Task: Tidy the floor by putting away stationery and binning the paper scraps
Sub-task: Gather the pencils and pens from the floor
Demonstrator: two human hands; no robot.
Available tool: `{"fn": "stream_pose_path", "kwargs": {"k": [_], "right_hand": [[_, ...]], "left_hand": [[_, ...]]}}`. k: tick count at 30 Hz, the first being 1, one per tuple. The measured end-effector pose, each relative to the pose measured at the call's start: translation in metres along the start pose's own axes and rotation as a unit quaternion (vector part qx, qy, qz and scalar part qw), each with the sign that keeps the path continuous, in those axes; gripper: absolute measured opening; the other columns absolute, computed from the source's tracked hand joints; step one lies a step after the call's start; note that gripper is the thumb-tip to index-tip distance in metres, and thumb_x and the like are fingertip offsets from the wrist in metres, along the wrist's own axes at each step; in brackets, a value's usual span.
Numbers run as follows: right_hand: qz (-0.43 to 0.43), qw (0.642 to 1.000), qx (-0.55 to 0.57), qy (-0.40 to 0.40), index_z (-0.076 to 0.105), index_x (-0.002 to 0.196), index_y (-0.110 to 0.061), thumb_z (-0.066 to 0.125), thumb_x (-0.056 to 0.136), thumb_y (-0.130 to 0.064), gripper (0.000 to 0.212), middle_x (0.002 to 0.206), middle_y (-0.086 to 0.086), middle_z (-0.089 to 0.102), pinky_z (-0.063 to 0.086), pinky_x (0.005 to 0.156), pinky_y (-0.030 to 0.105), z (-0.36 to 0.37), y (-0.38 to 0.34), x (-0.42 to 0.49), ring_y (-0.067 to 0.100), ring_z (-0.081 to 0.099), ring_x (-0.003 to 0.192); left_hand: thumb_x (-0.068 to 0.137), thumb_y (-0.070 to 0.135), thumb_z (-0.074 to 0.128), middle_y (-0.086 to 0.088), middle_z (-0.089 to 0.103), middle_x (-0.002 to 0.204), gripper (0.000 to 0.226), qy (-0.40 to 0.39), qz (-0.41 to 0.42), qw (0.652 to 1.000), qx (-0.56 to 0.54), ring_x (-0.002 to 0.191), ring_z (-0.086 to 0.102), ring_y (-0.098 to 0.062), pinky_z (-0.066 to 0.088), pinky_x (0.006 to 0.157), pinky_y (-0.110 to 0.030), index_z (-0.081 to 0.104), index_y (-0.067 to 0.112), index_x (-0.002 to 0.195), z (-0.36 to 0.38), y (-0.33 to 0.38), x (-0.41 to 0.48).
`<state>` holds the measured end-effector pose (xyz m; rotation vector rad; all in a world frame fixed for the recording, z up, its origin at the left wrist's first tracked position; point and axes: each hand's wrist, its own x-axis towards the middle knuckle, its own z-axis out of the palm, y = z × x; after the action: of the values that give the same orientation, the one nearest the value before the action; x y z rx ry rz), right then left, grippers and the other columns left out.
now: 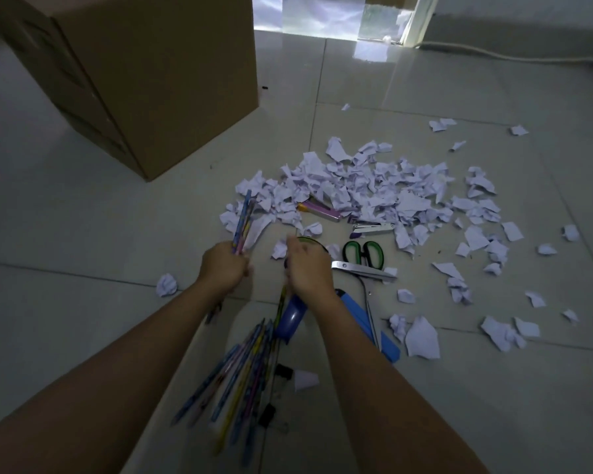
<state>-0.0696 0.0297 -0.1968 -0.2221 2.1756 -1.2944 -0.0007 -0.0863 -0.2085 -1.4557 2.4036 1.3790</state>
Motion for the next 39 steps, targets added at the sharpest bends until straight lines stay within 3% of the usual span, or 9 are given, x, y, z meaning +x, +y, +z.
{"fn": "stream_pose_path", "kwargs": {"k": [3, 5, 8, 11, 14, 19, 26, 33, 39], "right_hand": [[0.108, 0.960, -0.217, -0.141, 0.044, 0.064, -0.013, 0.047, 0.092, -0.013, 0.028, 0.070, 0.005, 0.049, 0.049, 0.050, 0.019, -0.001, 0.021, -0.028, 0.017, 0.049, 0.059], [0.134, 0.917, -0.299, -0.229, 0.058, 0.091, -0.003, 0.050, 0.092, -0.011, 0.011, 0.098, 0.016, 0.061, 0.057, 0.075, 0.027, 0.009, 0.030, -0.047, 0.027, 0.063, 0.086], [0.138, 0.929, -0.286, -0.190, 0.052, 0.123, 0.003, 0.052, 0.093, -0.019, 0.037, 0.120, 0.017, 0.057, 0.048, 0.095, 0.032, 0.030, 0.041, -0.078, 0.028, 0.057, 0.115], [0.147, 0.962, -0.200, -0.114, 0.060, 0.112, -0.002, 0.048, 0.093, -0.019, 0.028, 0.118, 0.015, 0.061, 0.047, 0.092, 0.032, 0.046, 0.046, -0.099, 0.028, 0.058, 0.114], [0.124, 0.978, -0.157, -0.062, 0.052, 0.073, -0.008, 0.052, 0.090, -0.014, 0.018, 0.104, 0.016, 0.064, 0.051, 0.081, 0.034, 0.066, 0.052, -0.106, 0.030, 0.063, 0.102], [0.109, 0.988, -0.104, -0.019, 0.049, 0.116, 0.002, 0.049, 0.092, -0.012, 0.028, 0.116, 0.020, 0.056, 0.048, 0.074, 0.032, 0.086, 0.054, -0.101, 0.031, 0.061, 0.099], [0.026, 0.989, -0.143, -0.039, 0.049, 0.123, -0.001, 0.038, 0.097, -0.004, 0.028, 0.122, 0.017, 0.053, 0.040, 0.081, 0.025, 0.094, 0.064, -0.103, 0.026, 0.053, 0.110], [0.022, 0.997, -0.046, -0.063, 0.058, 0.122, 0.001, 0.044, 0.083, 0.013, 0.043, 0.113, 0.022, 0.065, 0.053, 0.090, 0.041, 0.082, 0.064, -0.098, 0.032, 0.063, 0.103], [0.051, 0.992, -0.041, -0.105, 0.060, 0.080, 0.003, 0.043, 0.070, 0.005, 0.019, 0.090, 0.026, 0.061, 0.048, 0.062, 0.038, 0.093, 0.069, -0.093, 0.041, 0.062, 0.084]], "left_hand": [[0.080, -0.003, 0.057, -0.021, 0.053, 0.069, 0.011, -0.109, -0.047, 0.991, 0.066, 0.053, 0.051, -0.028, 0.040, 0.048, -0.030, 0.052, 0.002, 0.071, -0.010, -0.032, -0.026], [0.086, 0.004, 0.052, -0.026, 0.060, 0.086, 0.008, -0.140, -0.042, 0.978, 0.148, 0.074, 0.063, -0.037, 0.048, 0.059, -0.034, 0.058, -0.001, 0.082, -0.009, -0.053, -0.041], [0.092, 0.012, 0.048, -0.023, 0.061, 0.112, 0.023, -0.128, -0.040, 0.961, 0.240, 0.101, 0.060, -0.035, 0.045, 0.075, -0.028, 0.058, -0.004, 0.103, 0.001, -0.079, -0.069], [0.095, 0.013, 0.043, -0.022, 0.061, 0.114, 0.023, -0.097, -0.051, 0.968, 0.226, 0.101, 0.059, -0.034, 0.042, 0.075, -0.027, 0.057, -0.003, 0.105, 0.010, -0.089, -0.086], [0.094, 0.018, 0.046, -0.023, 0.061, 0.115, 0.026, -0.064, -0.063, 0.985, 0.150, 0.103, 0.058, -0.036, 0.044, 0.079, -0.030, 0.057, -0.001, 0.108, 0.016, -0.083, -0.092], [0.092, 0.025, 0.053, -0.019, 0.063, 0.117, 0.033, -0.033, -0.116, 0.993, -0.023, 0.103, 0.060, -0.036, 0.049, 0.091, -0.037, 0.058, 0.004, 0.118, 0.021, -0.080, -0.085], [0.087, 0.039, 0.060, -0.024, 0.065, 0.113, 0.051, -0.028, -0.162, 0.983, -0.080, 0.103, 0.062, -0.036, 0.051, 0.093, -0.043, 0.061, -0.003, 0.115, 0.025, -0.076, -0.076], [0.081, 0.040, 0.067, -0.023, 0.066, 0.110, 0.058, -0.022, -0.187, 0.962, -0.195, 0.098, 0.064, -0.035, 0.053, 0.092, -0.046, 0.060, -0.006, 0.116, 0.032, -0.078, -0.072], [0.067, 0.009, 0.070, -0.025, 0.067, 0.091, 0.022, -0.035, -0.249, 0.935, -0.251, 0.081, 0.065, -0.034, 0.053, 0.072, -0.038, 0.065, -0.008, 0.080, 0.026, -0.071, -0.069]]}}
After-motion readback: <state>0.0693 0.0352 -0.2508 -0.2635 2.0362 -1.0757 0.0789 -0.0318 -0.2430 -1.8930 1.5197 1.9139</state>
